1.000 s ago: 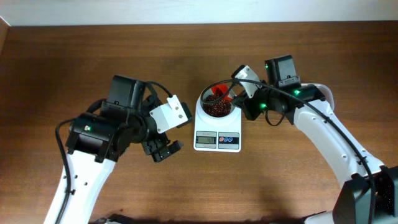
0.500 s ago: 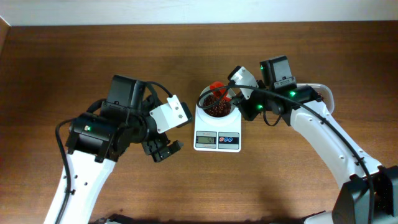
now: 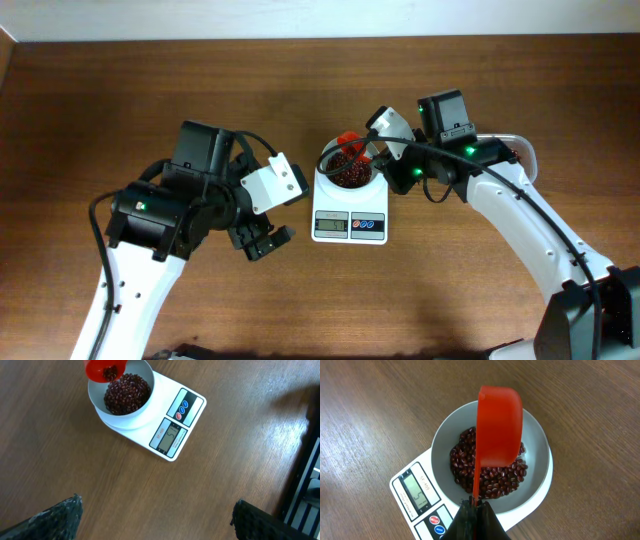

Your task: Scoop and weigh 50g on scale

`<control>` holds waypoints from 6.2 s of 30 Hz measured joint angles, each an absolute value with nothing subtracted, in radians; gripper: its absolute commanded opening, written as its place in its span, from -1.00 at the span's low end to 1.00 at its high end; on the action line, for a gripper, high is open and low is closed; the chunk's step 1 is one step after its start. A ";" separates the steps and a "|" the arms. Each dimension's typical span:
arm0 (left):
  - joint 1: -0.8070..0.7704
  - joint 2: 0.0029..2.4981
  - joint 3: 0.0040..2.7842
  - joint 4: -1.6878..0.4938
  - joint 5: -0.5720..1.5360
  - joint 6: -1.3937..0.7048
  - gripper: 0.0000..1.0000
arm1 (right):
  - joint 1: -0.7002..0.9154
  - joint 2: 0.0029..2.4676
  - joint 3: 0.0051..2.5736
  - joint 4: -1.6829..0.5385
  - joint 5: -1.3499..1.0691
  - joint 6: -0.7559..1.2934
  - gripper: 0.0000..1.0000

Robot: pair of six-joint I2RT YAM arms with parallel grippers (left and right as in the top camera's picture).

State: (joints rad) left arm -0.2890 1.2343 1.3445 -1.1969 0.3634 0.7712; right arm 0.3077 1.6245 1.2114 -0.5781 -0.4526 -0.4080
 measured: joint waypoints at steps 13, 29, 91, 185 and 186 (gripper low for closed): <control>-0.289 1.234 1.345 -1.197 0.363 0.771 0.98 | 0.308 1.625 1.211 -0.578 -0.453 -0.400 -0.92; -0.289 1.234 1.345 -1.197 0.363 0.771 0.98 | 0.303 1.625 1.211 -0.578 -0.537 -0.282 -0.92; -0.289 1.234 1.345 -1.197 0.364 0.771 0.98 | -0.064 1.453 1.214 -0.828 0.042 -0.070 -0.92; -0.289 1.234 1.345 -1.197 0.364 0.771 0.98 | 0.364 1.716 1.227 -0.608 -0.431 -0.136 -0.92; -0.289 1.234 1.345 -1.197 0.364 0.771 0.98 | 0.365 1.716 1.231 -0.616 -0.442 -0.130 -0.92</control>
State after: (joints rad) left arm -0.2890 1.2343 1.3445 -1.1969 0.3637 0.7712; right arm 0.3649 1.7161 1.2308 -0.6155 -0.4419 -0.1303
